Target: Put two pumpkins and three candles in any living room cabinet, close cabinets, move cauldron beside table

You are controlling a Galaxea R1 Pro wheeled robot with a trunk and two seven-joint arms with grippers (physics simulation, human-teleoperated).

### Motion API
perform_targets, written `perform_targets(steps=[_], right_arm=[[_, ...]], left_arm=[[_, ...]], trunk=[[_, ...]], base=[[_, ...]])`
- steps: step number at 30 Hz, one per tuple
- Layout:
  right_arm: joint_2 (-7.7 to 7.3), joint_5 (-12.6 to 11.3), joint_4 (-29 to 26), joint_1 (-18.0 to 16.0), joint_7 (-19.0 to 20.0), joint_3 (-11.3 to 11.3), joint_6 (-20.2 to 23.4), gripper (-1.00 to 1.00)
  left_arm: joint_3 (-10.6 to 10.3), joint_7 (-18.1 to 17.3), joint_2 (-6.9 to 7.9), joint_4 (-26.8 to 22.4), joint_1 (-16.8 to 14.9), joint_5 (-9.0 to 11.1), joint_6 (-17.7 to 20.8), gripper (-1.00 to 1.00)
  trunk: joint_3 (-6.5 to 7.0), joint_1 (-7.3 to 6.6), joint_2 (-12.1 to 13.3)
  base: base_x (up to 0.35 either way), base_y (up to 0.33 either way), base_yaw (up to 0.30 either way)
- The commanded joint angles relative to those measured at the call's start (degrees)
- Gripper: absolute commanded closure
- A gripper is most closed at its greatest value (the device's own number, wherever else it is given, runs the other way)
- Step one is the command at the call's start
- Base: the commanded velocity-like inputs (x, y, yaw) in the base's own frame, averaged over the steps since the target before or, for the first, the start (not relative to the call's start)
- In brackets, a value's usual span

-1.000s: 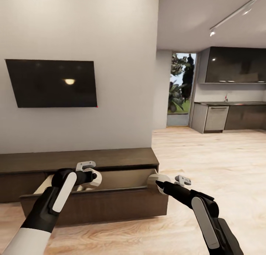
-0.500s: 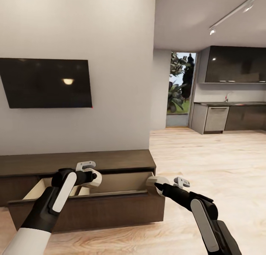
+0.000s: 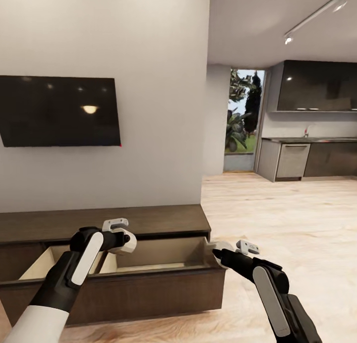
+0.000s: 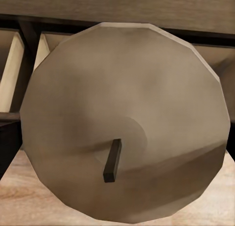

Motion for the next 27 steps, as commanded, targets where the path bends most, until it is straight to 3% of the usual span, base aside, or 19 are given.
perform_targets(steps=[1, 4, 7, 12, 19, 27], right_arm=[[0.11, -1.0, 0.2, -1.5, -4.0, 1.4, 1.6, 1.0], [0.61, -1.2, 2.1, -6.8, -9.5, 3.7, 6.4, 1.0], [2.41, -1.1, 7.1, -12.0, -13.2, 4.8, 9.3, 1.0], [3.93, -1.2, 16.9, -17.3, -15.2, 5.7, 10.4, 1.0], [5.56, -0.9, 22.1, -19.6, -15.7, 9.3, 10.4, 1.0], [5.86, -0.8, 24.1, -20.3, -15.7, 10.1, 9.7, 1.0]], left_arm=[[-0.1, 0.6, 0.07, 0.2, -0.1, 0.6, 0.1, 1.0], [-0.1, 0.6, 0.05, 0.4, -0.1, 0.7, 0.1, 1.0], [-0.1, 0.6, -0.18, 0.9, -0.3, 0.7, 0.1, 1.0], [0.1, 3.6, -1.43, 12.2, -6.6, 0.7, 0.1, 1.0], [0.1, 5.5, -4.74, 19.6, -10.2, 0.7, 0.1, 1.0], [0.2, 6.8, -5.84, 22.0, -11.7, 0.8, 0.1, 1.0]], trunk=[[-0.07, 0.0, 0.0], [-0.07, 0.0, 0.0], [-0.07, 0.0, 0.0], [-0.07, 0.0, 0.0], [-0.07, 0.0, 0.0], [-0.07, 0.0, 0.0]], base=[[0.083, 0.0, 0.0], [0.048, 0.0, 0.0], [0.016, 0.0, 0.0], [0.004, 0.0, 0.0], [0.0, 0.0, 0.0], [0.0, 0.0, 0.0]])
